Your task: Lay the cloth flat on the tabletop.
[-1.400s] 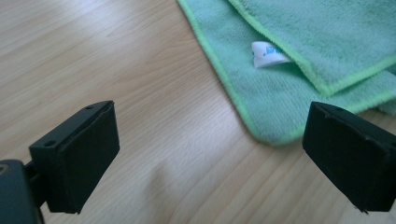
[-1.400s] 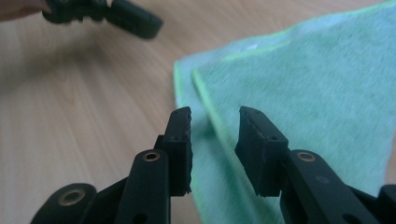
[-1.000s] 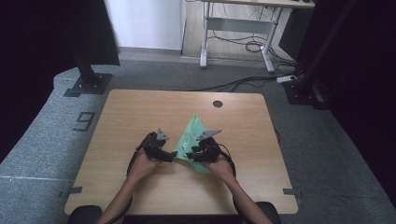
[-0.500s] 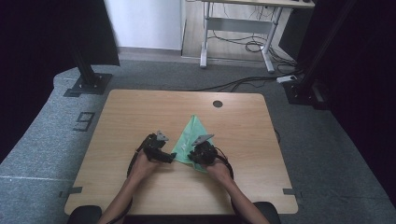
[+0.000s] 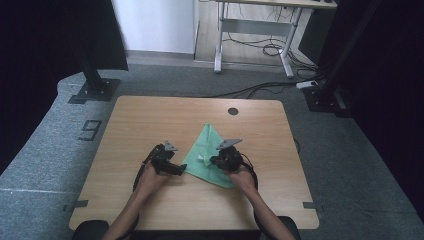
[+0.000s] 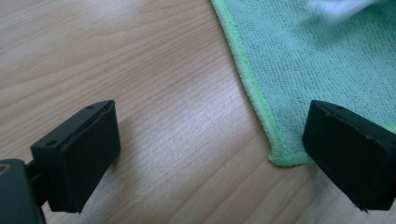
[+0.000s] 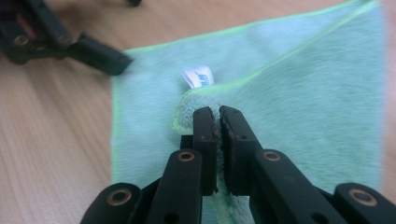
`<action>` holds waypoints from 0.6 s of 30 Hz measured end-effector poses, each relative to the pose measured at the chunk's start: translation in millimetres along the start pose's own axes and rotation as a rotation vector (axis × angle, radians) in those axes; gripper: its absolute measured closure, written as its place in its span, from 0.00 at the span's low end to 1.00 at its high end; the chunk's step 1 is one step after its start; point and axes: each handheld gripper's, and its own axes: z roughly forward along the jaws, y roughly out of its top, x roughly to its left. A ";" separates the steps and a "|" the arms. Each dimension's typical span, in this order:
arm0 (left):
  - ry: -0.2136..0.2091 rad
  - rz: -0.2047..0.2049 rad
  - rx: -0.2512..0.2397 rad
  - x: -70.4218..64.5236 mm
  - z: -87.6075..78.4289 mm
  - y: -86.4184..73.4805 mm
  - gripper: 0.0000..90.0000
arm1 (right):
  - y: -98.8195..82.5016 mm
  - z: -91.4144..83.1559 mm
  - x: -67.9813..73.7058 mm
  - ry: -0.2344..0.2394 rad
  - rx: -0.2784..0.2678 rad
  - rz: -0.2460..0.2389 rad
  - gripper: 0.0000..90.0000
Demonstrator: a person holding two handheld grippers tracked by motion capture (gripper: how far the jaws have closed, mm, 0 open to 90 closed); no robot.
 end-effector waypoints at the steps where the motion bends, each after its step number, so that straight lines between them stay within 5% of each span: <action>1: 0.001 0.000 0.000 0.3 -0.7 -0.7 0.04 | 0.4 -3.8 -3.5 -0.010 -0.005 0.006 0.93; 18: 0.038 0.025 0.023 0.4 -19.7 -17.2 0.05 | -10.2 -43.1 -48.0 -0.133 -0.071 0.107 0.94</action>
